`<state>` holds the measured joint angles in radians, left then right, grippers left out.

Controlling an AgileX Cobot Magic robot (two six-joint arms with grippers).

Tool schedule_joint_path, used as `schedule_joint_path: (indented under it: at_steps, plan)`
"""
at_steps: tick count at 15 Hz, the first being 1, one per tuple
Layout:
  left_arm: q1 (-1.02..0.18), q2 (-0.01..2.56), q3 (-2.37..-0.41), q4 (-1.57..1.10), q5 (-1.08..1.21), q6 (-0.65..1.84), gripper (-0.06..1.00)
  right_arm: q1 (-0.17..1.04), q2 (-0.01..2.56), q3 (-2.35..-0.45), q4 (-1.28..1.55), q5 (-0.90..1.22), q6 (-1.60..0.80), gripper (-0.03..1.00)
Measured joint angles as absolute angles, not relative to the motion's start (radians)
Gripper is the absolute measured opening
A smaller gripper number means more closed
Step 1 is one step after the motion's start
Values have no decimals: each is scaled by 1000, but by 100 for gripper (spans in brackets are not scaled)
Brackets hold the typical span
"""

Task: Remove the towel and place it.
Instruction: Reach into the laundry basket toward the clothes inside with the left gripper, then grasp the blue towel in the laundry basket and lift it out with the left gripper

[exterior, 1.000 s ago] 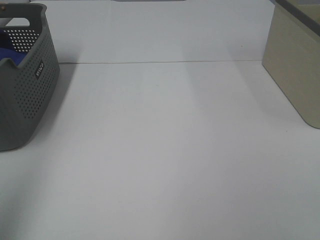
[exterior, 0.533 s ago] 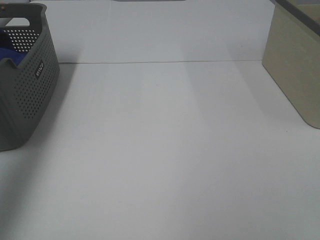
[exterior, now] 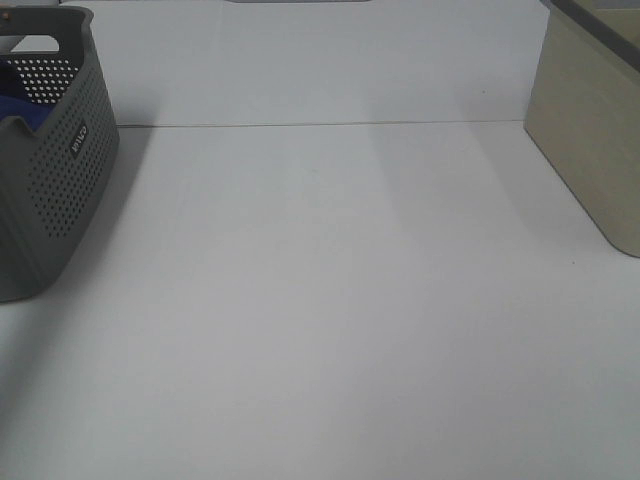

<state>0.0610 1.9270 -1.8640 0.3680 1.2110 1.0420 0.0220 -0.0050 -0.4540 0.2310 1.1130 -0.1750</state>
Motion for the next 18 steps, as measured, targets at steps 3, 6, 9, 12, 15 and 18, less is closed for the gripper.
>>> schedule_joint_path:
  at_steps: [3, 6, 9, 12, 15, 18]
  plan:
    - [61, 2077, -1873, 376, 1198, 1060, 97, 22, -5, -454, 231, 1113, -175, 81]
    - [61, 2171, -1874, 400, 1160, 1063, 97, 22, -5, -454, 231, 1113, -175, 81]
    - [61, 2224, -1876, 413, 1116, 1065, 97, 22, -5, -454, 231, 1113, -175, 81]
    - [61, 2247, -1876, 416, 1102, 1070, 91, 22, -5, -454, 231, 1113, -175, 81]
    - [61, 2247, -1876, 422, 1100, 1072, 47, 22, -5, -454, 231, 1113, -175, 81]
    - [61, 2247, -1876, 435, 1103, 1072, 15, 22, -5, -454, 231, 1113, -175, 81]
